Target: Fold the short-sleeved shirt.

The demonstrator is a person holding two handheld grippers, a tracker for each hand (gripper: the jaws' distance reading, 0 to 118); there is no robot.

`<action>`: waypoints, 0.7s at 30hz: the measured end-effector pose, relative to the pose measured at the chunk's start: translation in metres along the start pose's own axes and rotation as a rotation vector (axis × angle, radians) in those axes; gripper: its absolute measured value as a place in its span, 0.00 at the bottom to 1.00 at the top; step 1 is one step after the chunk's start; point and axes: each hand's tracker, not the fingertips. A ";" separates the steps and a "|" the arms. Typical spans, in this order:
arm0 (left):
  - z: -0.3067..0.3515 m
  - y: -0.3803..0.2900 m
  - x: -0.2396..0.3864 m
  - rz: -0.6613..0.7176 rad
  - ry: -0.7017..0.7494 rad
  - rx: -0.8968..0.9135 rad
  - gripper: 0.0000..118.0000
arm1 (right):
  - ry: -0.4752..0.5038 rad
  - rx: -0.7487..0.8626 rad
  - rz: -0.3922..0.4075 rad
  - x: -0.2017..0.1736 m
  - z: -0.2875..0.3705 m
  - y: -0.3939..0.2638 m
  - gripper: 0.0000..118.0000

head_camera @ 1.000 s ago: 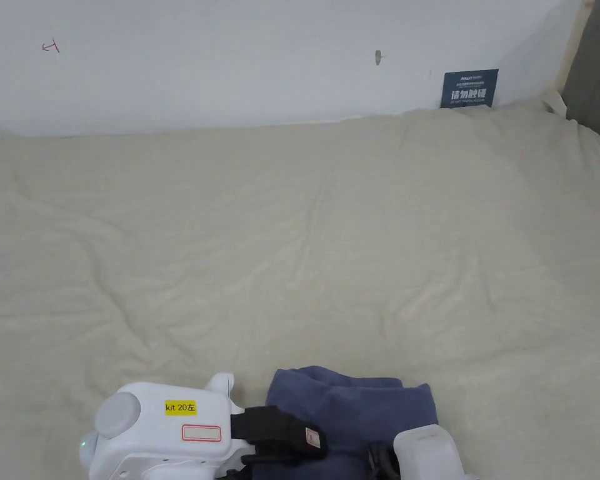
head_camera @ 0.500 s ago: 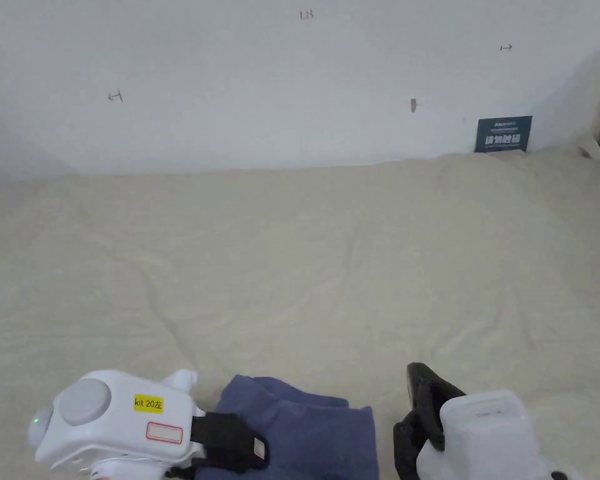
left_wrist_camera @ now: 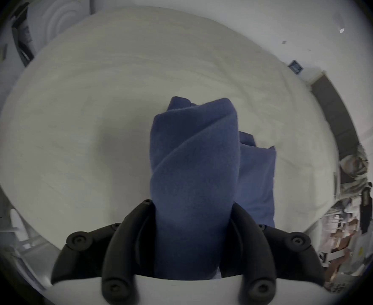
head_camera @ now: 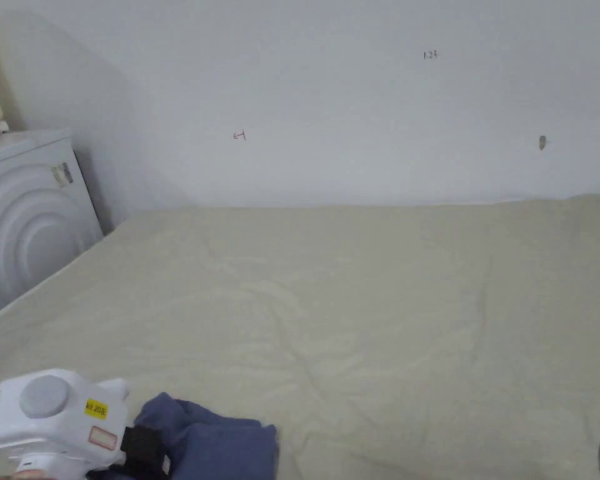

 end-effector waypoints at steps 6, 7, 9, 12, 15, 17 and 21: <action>0.003 0.059 -0.053 -0.057 0.314 -0.019 0.33 | -0.083 0.024 0.067 -0.019 -0.013 0.012 0.00; 0.003 0.065 -0.059 -0.072 0.367 -0.002 0.33 | -0.086 0.022 0.061 -0.021 -0.015 0.013 0.00; 0.003 0.078 -0.073 -0.125 0.507 0.009 0.33 | -0.082 0.020 0.026 -0.021 -0.017 0.017 0.00; 0.002 0.085 -0.096 -0.066 0.622 0.005 0.33 | -0.091 0.016 0.016 -0.021 -0.022 0.019 0.00; 0.000 0.090 -0.117 -0.035 0.681 0.001 0.33 | -0.101 0.001 0.035 -0.019 -0.026 0.019 0.00; 0.003 0.084 -0.120 -0.044 0.754 0.090 0.33 | -0.110 -0.019 0.047 -0.017 -0.028 0.017 0.00; 0.001 0.074 -0.121 -0.111 0.893 0.102 0.61 | -0.096 -0.052 0.027 -0.015 -0.035 0.014 0.00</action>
